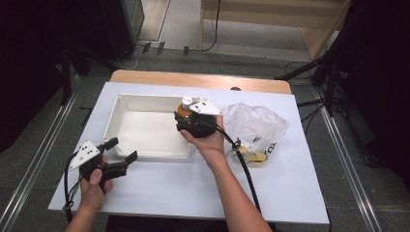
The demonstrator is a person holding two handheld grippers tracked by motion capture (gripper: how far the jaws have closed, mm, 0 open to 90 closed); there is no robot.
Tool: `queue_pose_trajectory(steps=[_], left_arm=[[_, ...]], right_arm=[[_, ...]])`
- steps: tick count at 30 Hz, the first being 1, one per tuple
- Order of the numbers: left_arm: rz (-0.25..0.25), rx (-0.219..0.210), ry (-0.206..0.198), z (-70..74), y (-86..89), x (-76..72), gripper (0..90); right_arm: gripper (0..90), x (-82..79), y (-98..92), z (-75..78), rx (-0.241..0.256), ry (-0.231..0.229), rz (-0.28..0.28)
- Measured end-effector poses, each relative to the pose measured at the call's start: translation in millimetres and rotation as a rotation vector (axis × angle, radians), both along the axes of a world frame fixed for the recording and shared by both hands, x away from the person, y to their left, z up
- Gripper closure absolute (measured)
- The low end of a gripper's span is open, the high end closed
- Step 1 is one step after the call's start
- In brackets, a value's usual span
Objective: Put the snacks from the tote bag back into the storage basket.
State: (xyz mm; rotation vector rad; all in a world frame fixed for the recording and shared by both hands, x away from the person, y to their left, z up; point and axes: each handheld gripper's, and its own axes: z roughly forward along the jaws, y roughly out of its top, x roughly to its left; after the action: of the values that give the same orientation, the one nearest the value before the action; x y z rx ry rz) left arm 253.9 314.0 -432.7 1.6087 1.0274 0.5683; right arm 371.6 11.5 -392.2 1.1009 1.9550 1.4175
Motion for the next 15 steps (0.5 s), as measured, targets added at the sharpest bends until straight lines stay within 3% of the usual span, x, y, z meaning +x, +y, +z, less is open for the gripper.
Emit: queue_pose_trajectory(steps=[15], left_arm=[[-0.01, 0.012, -0.004, -0.1, -4.9, -0.8, 9.4]], right_arm=[[30.9, 1.2, -1.0, -14.4, -0.027, 0.037, -0.006]])
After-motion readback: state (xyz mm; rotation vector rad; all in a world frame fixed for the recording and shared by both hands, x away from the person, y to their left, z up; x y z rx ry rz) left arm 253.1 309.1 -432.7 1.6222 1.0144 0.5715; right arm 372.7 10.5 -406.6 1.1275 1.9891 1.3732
